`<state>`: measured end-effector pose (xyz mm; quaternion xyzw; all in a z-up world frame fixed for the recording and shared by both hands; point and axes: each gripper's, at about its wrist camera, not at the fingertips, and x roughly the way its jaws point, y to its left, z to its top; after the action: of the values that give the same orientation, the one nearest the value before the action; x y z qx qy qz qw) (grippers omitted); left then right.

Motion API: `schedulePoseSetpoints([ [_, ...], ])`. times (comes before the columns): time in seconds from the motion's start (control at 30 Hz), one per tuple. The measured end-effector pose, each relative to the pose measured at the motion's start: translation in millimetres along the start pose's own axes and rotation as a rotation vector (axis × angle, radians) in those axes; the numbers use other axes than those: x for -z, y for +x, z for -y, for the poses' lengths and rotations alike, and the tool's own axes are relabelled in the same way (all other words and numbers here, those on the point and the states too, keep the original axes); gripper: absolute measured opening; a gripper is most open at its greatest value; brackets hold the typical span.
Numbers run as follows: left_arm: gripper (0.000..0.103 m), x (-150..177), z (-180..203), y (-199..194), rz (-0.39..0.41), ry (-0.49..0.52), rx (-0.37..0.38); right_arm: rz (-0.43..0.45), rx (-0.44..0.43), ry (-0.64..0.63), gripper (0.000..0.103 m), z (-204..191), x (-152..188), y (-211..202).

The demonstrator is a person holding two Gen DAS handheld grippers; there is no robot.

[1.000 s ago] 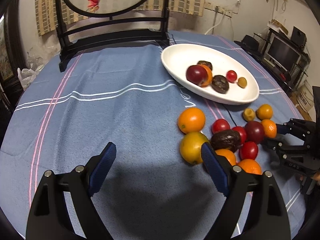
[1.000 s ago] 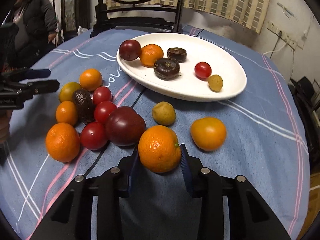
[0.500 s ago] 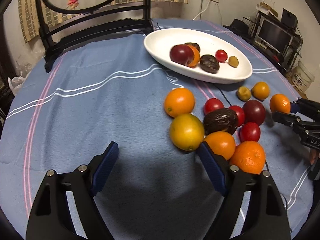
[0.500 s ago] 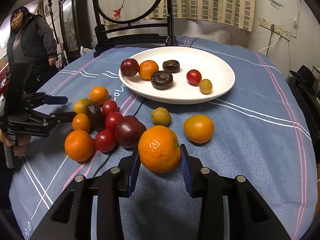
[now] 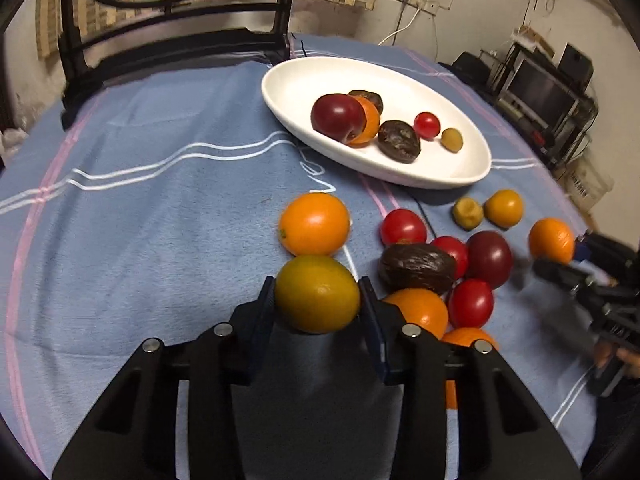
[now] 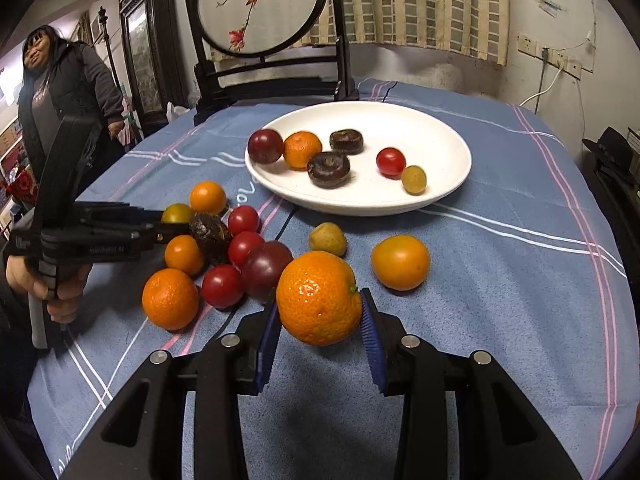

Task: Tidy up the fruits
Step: 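Place the mandarin with the right tool while the left tool places a yellow orange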

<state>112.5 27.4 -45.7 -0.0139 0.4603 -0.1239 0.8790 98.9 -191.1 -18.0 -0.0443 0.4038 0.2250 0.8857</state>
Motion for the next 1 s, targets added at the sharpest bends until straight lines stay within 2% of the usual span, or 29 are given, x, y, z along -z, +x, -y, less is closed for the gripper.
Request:
schedulePoseSetpoints([
  [0.17, 0.040, -10, 4, -28, 0.060, 0.018, -0.026, 0.071, 0.014, 0.021, 0.038, 0, -10, -17],
  [0.37, 0.040, -57, 17, -49, 0.142, 0.034, -0.055, 0.111, 0.042, -0.014, 0.038, -4, -49, -21],
  [0.47, 0.040, -84, 25, -36, 0.144, 0.008, -0.065, 0.106, 0.051, -0.011, 0.038, -2, -67, -7],
  [0.6, 0.040, -111, 45, -4, 0.109, 0.003, -0.052, 0.070, 0.066, 0.008, 0.039, 6, -79, 26],
  [0.77, 0.040, -128, 63, 31, 0.076, 0.016, -0.062, 0.028, 0.072, 0.048, 0.039, 20, -75, 55],
  [0.93, 0.040, -138, 73, 62, 0.040, 0.021, -0.078, 0.025, 0.064, 0.073, 0.039, 30, -77, 62],
  [1.0, 0.046, -138, 77, 65, 0.057, 0.030, -0.104, 0.029, 0.079, 0.094, 0.042, 34, -74, 66],
])
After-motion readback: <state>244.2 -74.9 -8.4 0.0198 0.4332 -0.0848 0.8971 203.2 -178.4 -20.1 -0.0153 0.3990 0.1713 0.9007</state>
